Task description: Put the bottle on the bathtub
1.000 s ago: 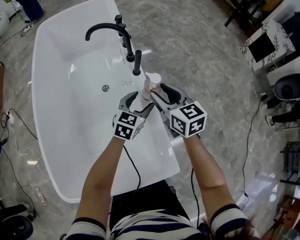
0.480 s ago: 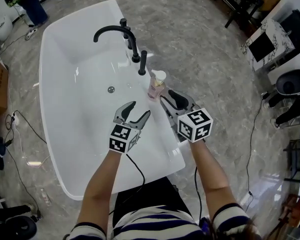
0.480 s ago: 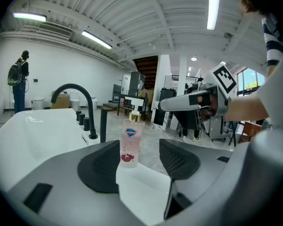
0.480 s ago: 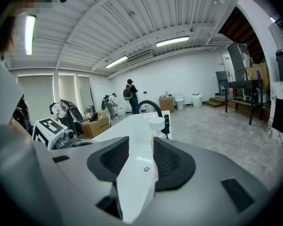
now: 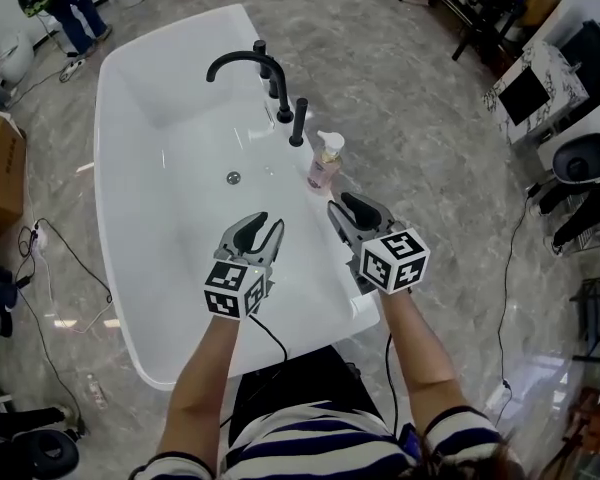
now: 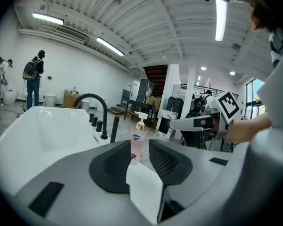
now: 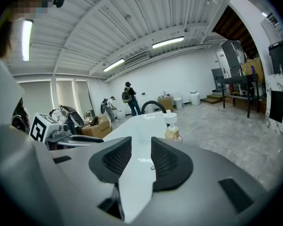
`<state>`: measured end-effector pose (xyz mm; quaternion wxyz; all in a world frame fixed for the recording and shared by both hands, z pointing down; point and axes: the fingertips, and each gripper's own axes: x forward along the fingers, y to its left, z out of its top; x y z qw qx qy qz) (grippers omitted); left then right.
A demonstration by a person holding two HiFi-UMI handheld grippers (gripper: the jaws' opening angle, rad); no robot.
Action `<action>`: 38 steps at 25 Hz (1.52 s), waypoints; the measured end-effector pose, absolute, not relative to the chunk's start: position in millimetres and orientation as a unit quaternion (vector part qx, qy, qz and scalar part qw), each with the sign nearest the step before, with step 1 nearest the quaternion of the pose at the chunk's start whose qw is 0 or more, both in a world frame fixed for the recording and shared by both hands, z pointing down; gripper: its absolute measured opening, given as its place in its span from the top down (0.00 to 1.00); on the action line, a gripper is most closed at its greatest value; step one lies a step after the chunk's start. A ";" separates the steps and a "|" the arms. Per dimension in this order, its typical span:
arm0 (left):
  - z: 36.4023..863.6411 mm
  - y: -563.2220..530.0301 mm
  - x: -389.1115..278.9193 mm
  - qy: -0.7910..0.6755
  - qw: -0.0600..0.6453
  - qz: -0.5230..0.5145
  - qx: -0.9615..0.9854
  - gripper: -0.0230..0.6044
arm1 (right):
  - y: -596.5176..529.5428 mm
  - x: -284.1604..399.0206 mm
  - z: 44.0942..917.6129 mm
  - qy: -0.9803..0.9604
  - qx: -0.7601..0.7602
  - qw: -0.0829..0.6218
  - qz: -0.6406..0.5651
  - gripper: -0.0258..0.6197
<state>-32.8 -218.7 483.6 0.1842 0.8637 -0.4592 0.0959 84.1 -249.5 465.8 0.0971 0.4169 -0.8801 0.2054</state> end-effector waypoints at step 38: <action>441.7 -91.4 -110.7 -0.529 0.264 0.073 0.803 0.89 | -116.8 8.2 446.2 -0.877 0.391 0.091 0.265 0.92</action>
